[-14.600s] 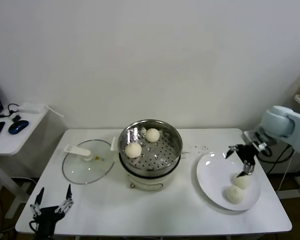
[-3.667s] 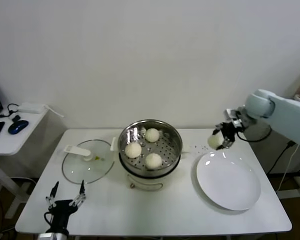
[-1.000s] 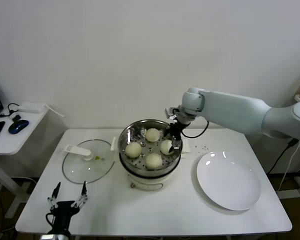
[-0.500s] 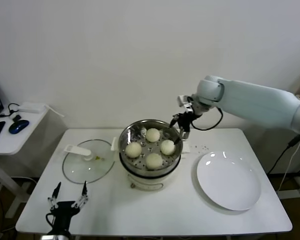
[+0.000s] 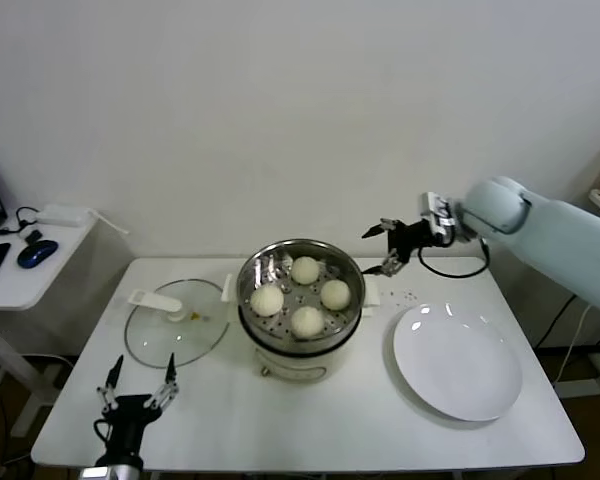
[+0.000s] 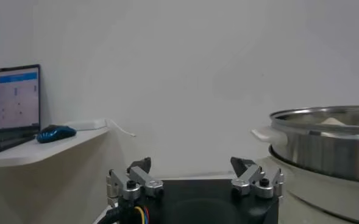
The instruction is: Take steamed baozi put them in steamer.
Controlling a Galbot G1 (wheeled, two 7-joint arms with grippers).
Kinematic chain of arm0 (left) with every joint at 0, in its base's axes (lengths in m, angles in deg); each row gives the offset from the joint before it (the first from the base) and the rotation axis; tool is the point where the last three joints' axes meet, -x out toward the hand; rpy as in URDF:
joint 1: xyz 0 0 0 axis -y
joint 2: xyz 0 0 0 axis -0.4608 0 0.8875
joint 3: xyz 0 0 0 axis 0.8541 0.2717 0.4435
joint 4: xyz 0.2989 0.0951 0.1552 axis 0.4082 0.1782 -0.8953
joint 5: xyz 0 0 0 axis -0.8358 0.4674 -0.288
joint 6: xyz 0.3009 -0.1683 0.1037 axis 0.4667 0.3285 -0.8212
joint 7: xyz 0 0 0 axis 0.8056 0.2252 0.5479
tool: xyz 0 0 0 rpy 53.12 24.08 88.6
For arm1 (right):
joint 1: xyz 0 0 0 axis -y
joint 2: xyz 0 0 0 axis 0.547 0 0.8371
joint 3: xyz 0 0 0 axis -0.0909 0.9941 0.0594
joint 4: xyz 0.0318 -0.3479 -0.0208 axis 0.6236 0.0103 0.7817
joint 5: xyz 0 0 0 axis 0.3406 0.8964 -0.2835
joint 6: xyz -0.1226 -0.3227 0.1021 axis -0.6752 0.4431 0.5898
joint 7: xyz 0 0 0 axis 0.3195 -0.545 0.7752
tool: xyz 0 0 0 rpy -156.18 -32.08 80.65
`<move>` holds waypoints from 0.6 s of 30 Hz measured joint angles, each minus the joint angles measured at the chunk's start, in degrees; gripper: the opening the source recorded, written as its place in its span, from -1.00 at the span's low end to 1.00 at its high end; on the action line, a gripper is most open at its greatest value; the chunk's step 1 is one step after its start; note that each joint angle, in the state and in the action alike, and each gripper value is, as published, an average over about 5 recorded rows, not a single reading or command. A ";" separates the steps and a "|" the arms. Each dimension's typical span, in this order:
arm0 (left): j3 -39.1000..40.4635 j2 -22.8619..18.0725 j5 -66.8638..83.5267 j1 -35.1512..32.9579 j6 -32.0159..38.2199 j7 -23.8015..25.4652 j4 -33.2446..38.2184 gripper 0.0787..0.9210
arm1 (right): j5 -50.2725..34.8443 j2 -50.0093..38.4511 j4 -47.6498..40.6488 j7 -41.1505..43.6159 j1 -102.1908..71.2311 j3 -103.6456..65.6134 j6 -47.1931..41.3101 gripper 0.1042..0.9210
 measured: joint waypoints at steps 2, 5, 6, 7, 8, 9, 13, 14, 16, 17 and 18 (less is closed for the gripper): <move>0.01 -0.13 0.07 0.12 0.31 0.08 -0.18 0.77 | 0.65 -1.93 1.50 -2.81 -5.02 -5.60 0.72 0.76; -0.02 -0.38 0.15 0.28 0.61 0.21 -0.49 0.77 | 1.71 -3.88 3.90 -7.77 -13.45 -14.73 1.93 0.76; -0.03 -0.48 0.16 0.34 0.66 0.26 -0.59 0.77 | 2.14 -4.21 4.70 -9.44 -16.44 -17.97 2.35 0.76; -0.04 -0.58 0.16 0.40 0.70 0.30 -0.68 0.77 | 2.62 -4.37 5.52 -11.13 -19.60 -21.39 2.79 0.76; -0.05 -0.68 0.15 0.46 0.73 0.34 -0.75 0.77 | 3.11 -4.38 6.33 -12.74 -22.73 -24.79 3.21 0.76; -0.06 -0.78 0.14 0.51 0.77 0.37 -0.80 0.77 | 3.63 -4.24 7.12 -14.31 -25.89 -28.19 3.63 0.76; -0.17 -1.15 0.03 0.58 0.90 0.52 -0.85 0.77 | 5.90 -2.22 10.13 -20.08 -38.48 -41.42 5.39 0.76; -0.21 -1.23 -0.02 0.59 0.92 0.54 -0.84 0.77 | 6.48 -1.39 10.86 -21.36 -41.53 -44.56 5.90 0.76; -0.28 -1.35 -0.16 0.59 0.96 0.58 -0.81 0.77 | 7.52 0.56 12.29 -23.59 -47.36 -50.49 6.97 0.76; -0.29 -1.42 -0.25 0.58 0.97 0.60 -0.80 0.77 | 8.01 1.66 13.02 -24.55 -50.21 -53.35 7.53 0.76; -0.30 -1.49 -0.33 0.57 0.99 0.62 -0.79 0.77 | 8.45 2.79 13.72 -25.39 -52.91 -56.04 8.07 0.76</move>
